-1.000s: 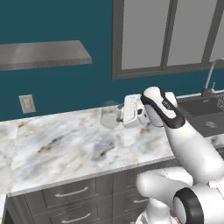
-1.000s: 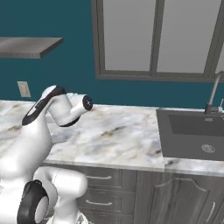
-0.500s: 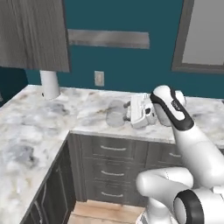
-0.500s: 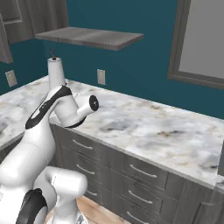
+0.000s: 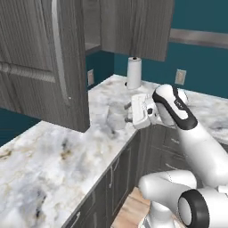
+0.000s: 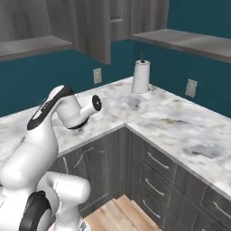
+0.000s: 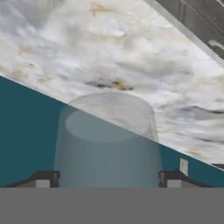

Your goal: Move the glass cup from next to the sink to the open cabinet. Then, move the bowl with the lime to the fridge to clear the area for faucet cleaning.

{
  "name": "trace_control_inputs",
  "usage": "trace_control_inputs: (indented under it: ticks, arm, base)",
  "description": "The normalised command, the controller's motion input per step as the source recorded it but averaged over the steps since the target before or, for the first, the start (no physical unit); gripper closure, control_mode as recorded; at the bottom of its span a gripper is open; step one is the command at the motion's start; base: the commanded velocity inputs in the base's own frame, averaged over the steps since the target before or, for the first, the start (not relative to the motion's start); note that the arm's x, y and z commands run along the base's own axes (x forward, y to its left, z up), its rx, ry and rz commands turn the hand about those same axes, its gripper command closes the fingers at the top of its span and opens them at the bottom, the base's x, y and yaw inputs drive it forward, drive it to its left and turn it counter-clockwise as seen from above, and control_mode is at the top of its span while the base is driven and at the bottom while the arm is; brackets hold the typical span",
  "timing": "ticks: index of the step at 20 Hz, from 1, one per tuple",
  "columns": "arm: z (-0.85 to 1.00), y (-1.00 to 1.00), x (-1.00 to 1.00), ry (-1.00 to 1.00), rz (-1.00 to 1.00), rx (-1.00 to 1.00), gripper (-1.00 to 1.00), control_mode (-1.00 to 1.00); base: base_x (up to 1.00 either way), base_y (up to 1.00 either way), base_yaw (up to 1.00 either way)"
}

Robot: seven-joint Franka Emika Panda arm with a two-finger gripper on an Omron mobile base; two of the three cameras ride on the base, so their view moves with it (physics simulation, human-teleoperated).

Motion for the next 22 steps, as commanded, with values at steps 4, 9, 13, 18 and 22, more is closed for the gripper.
trace_control_inputs:
  ticks: [4, 9, 13, 18, 22]
  arm:
    - [0.00, 0.00, 0.00, 0.00, 0.00, 0.00, 1.00, 1.00]
    - [0.00, 0.00, 0.00, 0.00, 0.00, 0.00, 1.00, 1.00]
    - [0.91, -0.16, 0.56, 0.00, 0.07, 0.14, 1.00, -1.00]
    - [1.00, 0.02, -0.01, -0.10, 0.09, 0.14, 1.00, -1.00]
    - [1.00, 0.00, 0.00, -0.12, 0.04, 0.02, 1.00, -1.00]
  base:
    - [0.52, 0.61, 0.39]
    - [0.97, -0.17, 0.17]
    - [0.00, 0.00, 0.00]
    - [0.00, 0.00, 0.00]
    - [0.00, 0.00, 0.00]
